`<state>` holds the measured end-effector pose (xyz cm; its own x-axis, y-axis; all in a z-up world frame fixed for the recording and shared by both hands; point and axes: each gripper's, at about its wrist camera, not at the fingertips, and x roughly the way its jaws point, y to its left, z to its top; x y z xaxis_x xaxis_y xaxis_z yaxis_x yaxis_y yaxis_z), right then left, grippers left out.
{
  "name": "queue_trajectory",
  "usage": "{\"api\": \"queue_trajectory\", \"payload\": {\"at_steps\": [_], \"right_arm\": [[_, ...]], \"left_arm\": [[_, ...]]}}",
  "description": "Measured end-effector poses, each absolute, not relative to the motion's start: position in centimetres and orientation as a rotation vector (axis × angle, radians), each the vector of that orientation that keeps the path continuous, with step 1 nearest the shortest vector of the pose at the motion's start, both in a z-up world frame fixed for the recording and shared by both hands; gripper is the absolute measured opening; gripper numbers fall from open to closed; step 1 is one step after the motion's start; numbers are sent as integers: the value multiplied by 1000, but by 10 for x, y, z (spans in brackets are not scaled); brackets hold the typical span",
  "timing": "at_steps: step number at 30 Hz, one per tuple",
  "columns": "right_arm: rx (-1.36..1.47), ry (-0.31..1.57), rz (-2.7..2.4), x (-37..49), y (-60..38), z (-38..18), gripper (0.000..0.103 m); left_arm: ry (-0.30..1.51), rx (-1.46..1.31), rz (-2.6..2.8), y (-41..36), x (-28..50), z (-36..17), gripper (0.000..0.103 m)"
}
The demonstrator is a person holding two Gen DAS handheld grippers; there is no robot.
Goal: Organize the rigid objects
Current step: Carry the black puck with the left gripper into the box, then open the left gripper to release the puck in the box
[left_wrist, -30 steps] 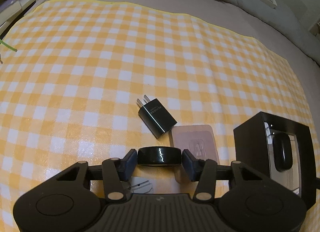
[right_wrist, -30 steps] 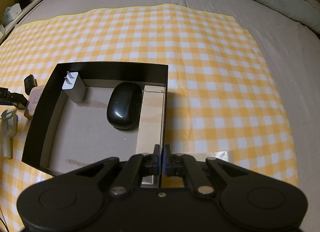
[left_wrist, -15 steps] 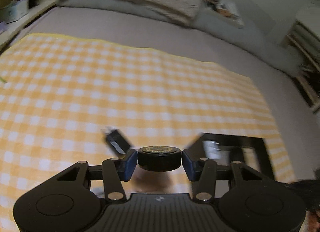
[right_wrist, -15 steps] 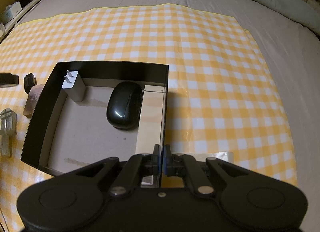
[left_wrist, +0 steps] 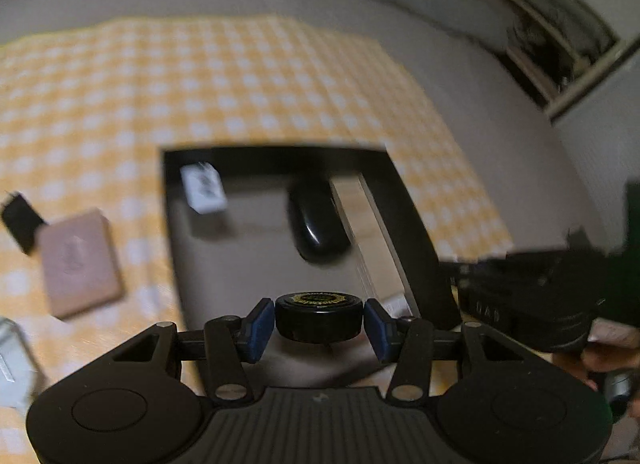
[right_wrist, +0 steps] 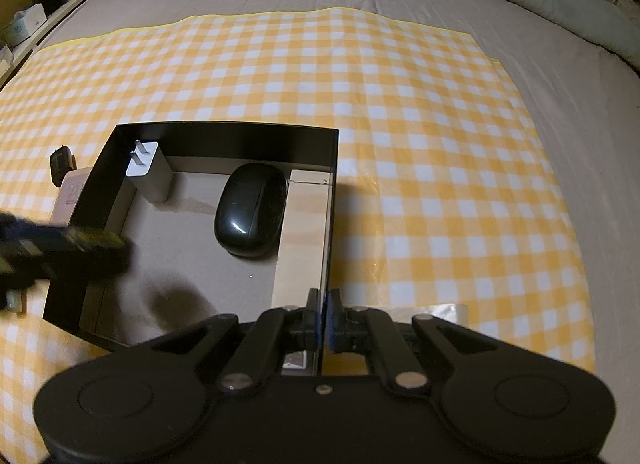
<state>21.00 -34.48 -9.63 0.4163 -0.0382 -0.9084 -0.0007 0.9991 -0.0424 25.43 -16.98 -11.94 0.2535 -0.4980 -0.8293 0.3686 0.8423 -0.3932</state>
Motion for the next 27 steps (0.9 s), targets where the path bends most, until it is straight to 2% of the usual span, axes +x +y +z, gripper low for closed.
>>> {"api": "queue_trajectory", "payload": {"at_steps": [9,13,27], "right_arm": [[-38,1142,-21,210,-346,-96,4],[-36,1142,-16,209,-345,-96,4],[-38,1143,-4,208,-346,-96,4]], "left_arm": [[1259,-73,-568,-207,269,-157,51],[1240,-96,-559,-213,276,-161,60],[1137,-125,-516,-208,283,-158,56]]}}
